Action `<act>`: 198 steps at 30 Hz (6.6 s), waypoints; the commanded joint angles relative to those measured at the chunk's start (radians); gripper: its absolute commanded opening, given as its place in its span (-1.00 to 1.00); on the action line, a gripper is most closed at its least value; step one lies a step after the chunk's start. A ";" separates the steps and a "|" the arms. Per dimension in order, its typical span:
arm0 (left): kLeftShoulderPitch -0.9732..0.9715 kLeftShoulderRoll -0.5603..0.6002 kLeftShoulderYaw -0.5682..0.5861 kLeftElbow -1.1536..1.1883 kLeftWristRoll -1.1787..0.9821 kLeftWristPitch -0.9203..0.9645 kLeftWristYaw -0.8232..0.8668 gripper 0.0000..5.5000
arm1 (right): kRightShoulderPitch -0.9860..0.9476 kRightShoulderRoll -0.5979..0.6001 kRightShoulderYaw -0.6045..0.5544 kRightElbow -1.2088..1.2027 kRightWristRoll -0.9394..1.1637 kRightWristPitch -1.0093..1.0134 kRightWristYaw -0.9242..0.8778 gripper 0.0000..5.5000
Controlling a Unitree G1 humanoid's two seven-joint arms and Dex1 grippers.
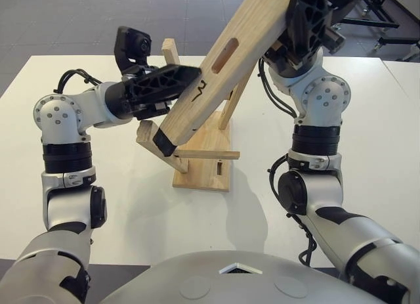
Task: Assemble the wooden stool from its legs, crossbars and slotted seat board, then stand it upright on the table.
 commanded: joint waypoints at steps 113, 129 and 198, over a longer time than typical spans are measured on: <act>0.537 -0.080 0.082 -0.408 0.179 -0.635 0.468 -0.07 | 0.326 -0.230 0.260 -0.264 -0.595 -0.467 -0.485 -0.26; 0.547 -0.204 0.039 -0.455 0.344 -0.722 0.462 -0.07 | 0.383 -0.514 0.159 -0.327 -0.588 -0.259 -0.382 -0.26; 0.564 -0.166 0.058 -0.500 0.339 -0.673 0.498 -0.07 | 0.491 -0.765 0.281 -0.736 -0.401 0.341 -0.620 -0.26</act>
